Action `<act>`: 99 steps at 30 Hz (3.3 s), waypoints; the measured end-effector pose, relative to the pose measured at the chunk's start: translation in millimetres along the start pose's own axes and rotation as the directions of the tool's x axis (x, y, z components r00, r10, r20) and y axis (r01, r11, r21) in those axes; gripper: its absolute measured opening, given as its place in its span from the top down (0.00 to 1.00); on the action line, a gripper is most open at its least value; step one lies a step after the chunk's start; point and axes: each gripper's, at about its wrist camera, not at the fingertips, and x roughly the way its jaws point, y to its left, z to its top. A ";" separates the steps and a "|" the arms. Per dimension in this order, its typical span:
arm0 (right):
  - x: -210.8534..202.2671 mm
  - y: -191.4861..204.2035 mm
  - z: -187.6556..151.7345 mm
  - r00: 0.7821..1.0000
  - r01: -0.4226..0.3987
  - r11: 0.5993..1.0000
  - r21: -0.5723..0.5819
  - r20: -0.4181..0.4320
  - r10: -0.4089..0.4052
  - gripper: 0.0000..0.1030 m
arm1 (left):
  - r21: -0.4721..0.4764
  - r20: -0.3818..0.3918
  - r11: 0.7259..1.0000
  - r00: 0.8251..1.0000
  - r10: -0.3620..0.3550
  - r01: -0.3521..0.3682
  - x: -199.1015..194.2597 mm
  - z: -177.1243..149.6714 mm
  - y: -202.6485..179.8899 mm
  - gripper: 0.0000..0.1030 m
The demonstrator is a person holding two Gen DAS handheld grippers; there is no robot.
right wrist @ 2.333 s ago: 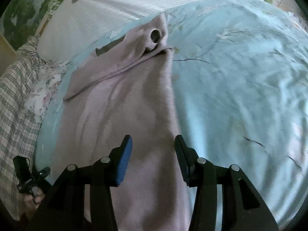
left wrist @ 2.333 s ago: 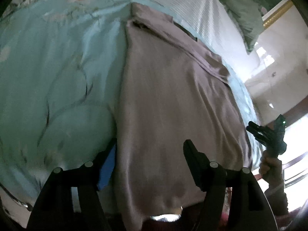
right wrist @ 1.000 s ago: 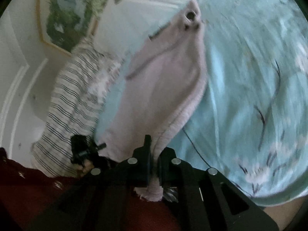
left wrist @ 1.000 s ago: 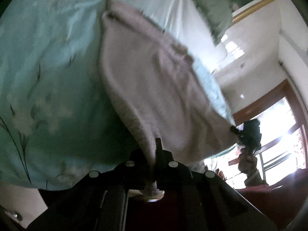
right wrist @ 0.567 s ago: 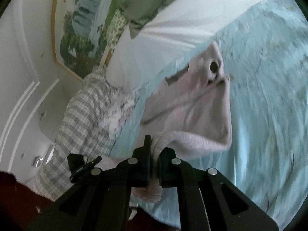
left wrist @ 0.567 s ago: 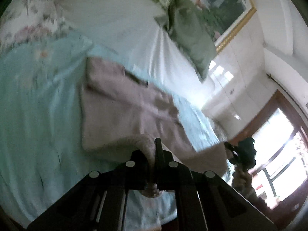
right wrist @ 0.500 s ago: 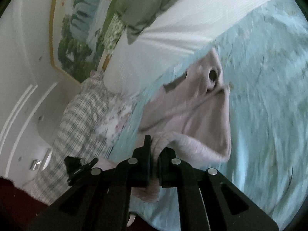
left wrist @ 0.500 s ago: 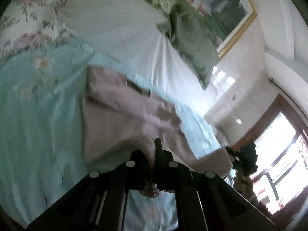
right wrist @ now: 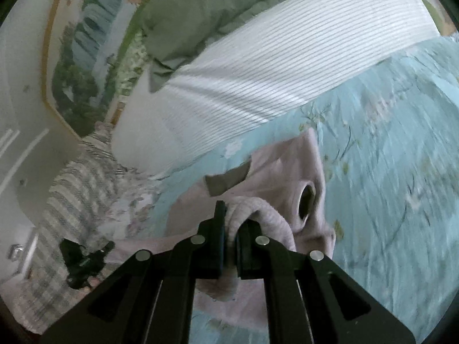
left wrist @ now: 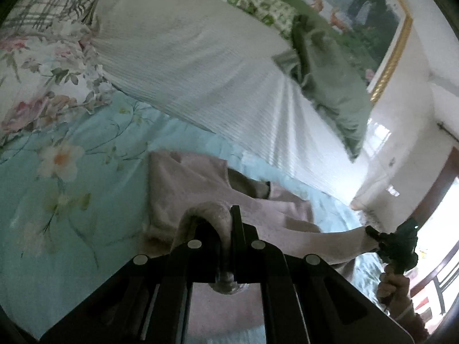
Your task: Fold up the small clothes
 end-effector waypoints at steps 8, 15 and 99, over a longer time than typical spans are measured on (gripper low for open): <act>74.8 -26.7 30.3 0.995 0.090 0.996 0.014 -0.047 -0.089 0.93 | -0.001 -0.066 0.994 0.992 0.112 -0.112 92.0 29.5 28.2 0.96; 129.1 -57.7 42.2 0.978 0.193 0.981 0.016 -0.087 -0.191 0.93 | 0.033 -0.124 0.980 0.972 0.200 -0.198 159.0 39.2 46.9 0.96; 45.2 43.5 -104.7 0.970 0.074 0.997 -0.010 -0.233 -0.075 0.45 | -0.471 -0.073 0.869 0.989 0.131 -0.150 92.0 -107.4 66.8 0.89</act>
